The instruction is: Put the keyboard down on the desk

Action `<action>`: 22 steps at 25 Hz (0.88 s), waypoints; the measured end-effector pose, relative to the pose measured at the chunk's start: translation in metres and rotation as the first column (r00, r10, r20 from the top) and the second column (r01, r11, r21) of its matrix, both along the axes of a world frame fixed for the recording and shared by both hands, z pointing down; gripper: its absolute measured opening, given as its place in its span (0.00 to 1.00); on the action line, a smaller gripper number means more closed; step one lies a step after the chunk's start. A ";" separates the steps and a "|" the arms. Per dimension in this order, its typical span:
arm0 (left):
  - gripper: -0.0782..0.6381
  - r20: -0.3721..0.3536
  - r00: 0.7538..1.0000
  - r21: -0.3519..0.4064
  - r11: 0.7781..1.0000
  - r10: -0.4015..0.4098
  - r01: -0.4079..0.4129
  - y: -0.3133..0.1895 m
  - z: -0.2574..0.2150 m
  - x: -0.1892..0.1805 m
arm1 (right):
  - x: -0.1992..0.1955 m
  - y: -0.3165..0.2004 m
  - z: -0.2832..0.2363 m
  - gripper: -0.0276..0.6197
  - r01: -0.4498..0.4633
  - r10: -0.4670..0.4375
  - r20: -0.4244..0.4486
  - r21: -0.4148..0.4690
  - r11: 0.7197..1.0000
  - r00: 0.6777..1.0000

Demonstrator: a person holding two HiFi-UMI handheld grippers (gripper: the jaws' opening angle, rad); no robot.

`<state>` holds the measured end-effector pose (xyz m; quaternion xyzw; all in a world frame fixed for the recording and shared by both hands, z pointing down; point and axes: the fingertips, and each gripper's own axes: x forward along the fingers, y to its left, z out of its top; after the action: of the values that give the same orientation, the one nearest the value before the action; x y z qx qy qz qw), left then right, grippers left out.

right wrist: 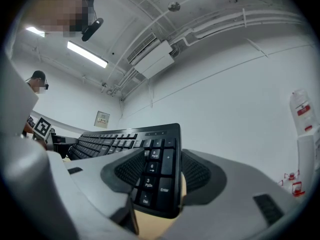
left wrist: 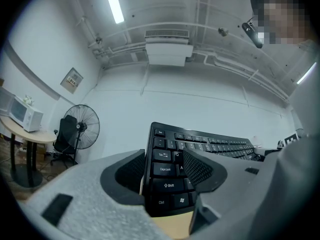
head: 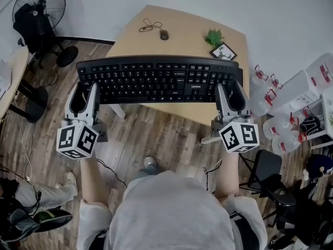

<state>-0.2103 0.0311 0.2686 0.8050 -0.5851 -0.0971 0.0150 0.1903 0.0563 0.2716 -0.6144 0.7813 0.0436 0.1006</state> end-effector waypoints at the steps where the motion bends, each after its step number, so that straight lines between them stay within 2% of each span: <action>1: 0.44 -0.001 1.000 -0.001 1.000 0.003 -0.003 -0.010 -0.001 -0.007 | -0.007 -0.008 -0.001 0.39 -0.004 0.004 -0.001 -0.001 1.000 1.000; 5: 0.44 -0.005 1.000 -0.009 1.000 0.020 -0.020 -0.047 -0.002 -0.036 | -0.036 -0.040 -0.003 0.38 -0.022 0.022 -0.001 -0.008 1.000 1.000; 9: 0.44 -0.011 0.999 -0.005 0.999 0.034 -0.034 -0.062 0.004 -0.051 | -0.052 -0.048 0.001 0.38 -0.040 0.040 -0.005 -0.005 0.999 0.999; 22: 0.44 -0.044 0.998 -0.025 0.998 0.049 -0.050 -0.116 0.016 -0.059 | -0.061 -0.094 -0.002 0.38 -0.058 0.057 -0.044 -0.019 0.998 0.997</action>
<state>-0.2695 -0.0845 0.2846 0.8166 -0.5659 -0.1067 0.0405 0.1289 -0.0378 0.2693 -0.6365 0.7658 0.0517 0.0760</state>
